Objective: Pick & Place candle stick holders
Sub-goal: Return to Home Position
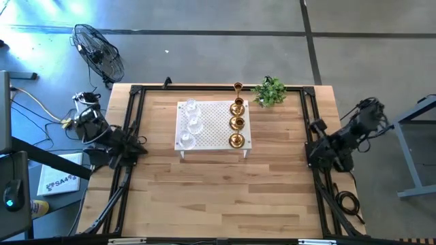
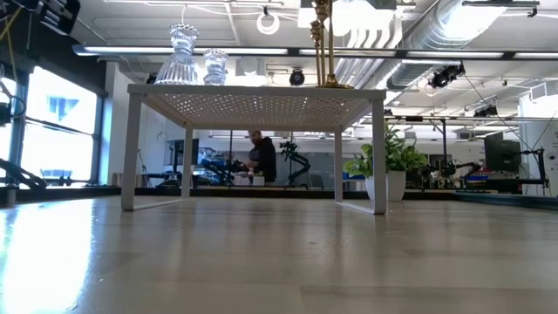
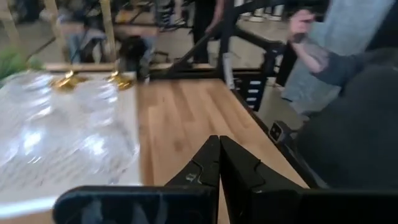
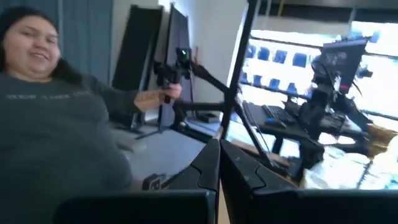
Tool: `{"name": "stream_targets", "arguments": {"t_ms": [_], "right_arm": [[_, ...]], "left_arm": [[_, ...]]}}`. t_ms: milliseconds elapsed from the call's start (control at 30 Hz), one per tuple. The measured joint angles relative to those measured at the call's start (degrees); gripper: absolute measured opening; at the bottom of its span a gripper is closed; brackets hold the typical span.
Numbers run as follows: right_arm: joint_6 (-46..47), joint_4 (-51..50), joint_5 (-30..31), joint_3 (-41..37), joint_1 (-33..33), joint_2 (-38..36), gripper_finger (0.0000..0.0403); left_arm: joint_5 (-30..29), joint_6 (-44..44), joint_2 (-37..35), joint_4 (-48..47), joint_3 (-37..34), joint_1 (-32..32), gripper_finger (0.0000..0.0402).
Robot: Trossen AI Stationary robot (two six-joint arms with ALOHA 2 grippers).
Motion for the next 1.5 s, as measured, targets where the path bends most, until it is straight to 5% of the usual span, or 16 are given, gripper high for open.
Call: {"name": "stream_targets", "arguments": {"t_ms": [300,967,1500], "right_arm": [[-0.66,7.52,-0.34,-14.28,0.0,-7.23,0.0],[2.8,18.78,2.79,-28.15,-2.55,-8.19,0.0],[7.37,20.54,-11.39,-31.67,-18.25,-8.19,0.0]], "left_arm": [[2.34,6.19,-0.54,7.59,-9.08,0.0,0.0],[-0.06,8.36,-6.95,23.94,-27.13,0.02,0.0],[0.52,13.51,-6.95,33.45,-30.22,0.04,0.0]]}}
